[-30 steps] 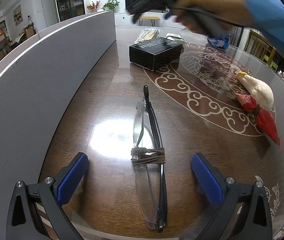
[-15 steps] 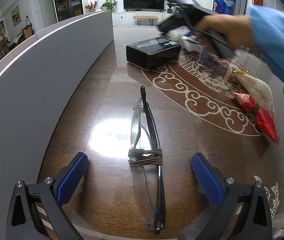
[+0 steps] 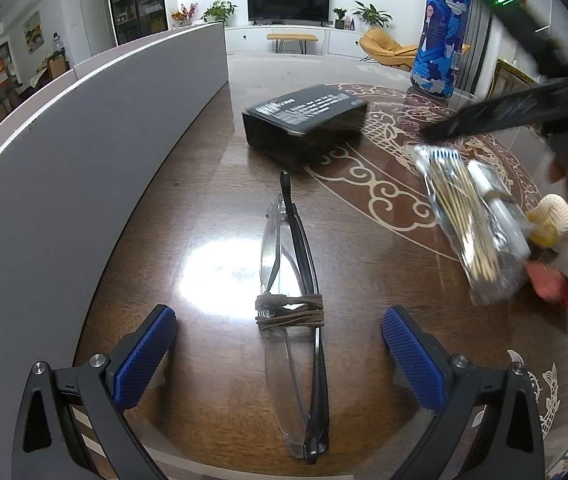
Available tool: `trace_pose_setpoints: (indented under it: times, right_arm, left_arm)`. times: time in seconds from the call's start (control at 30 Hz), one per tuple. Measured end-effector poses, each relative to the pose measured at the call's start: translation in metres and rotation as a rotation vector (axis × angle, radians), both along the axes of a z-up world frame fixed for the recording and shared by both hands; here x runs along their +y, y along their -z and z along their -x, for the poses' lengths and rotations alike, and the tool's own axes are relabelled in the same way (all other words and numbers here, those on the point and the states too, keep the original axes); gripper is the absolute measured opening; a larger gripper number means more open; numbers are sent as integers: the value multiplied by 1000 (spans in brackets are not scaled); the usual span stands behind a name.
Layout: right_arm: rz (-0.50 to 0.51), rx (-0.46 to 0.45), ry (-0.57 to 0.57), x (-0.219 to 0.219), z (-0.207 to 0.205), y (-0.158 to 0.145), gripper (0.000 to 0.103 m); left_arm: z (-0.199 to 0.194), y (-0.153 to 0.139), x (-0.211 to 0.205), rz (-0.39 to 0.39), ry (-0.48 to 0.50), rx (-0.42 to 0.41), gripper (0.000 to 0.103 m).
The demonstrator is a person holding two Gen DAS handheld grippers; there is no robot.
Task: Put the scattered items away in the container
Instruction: 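Gather the cotton swab pack and white tube with the right tool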
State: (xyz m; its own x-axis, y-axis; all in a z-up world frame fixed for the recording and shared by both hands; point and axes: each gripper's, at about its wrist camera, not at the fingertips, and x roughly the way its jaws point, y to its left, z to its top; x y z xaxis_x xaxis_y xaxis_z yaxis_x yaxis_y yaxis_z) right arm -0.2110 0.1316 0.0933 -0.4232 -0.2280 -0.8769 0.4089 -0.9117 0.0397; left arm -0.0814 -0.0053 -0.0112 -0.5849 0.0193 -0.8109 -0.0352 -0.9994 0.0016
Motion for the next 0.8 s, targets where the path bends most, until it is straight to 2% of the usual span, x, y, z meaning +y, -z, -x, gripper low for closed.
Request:
trace_pose_setpoints:
  times: [0.1, 0.2, 0.3, 0.4, 0.5, 0.63, 0.8]
  right_arm:
    - [97, 85, 103, 34, -32, -30, 83]
    - [131, 104, 139, 70, -81, -43, 85]
    - [148, 95, 85, 98, -130, -44, 85]
    - [201, 64, -11, 103, -188, -40, 85]
    - [191, 5, -96, 94, -223, -11, 85]
    - [123, -14, -130, 79, -225, 24, 85]
    - [10, 51, -22, 72, -182, 44, 86]
  left_arm:
    - [-2, 0, 0, 0, 2, 4, 103]
    - [-2, 0, -1, 0, 6, 7, 103]
    - [-4, 0, -1, 0, 10, 9, 103]
    - [-7, 1, 0, 1, 14, 11, 103]
    - [-9, 0, 1, 2, 18, 14, 103]
    - [-12, -1, 2, 21, 17, 31, 103]
    - [-12, -2, 3, 30, 22, 31, 103]
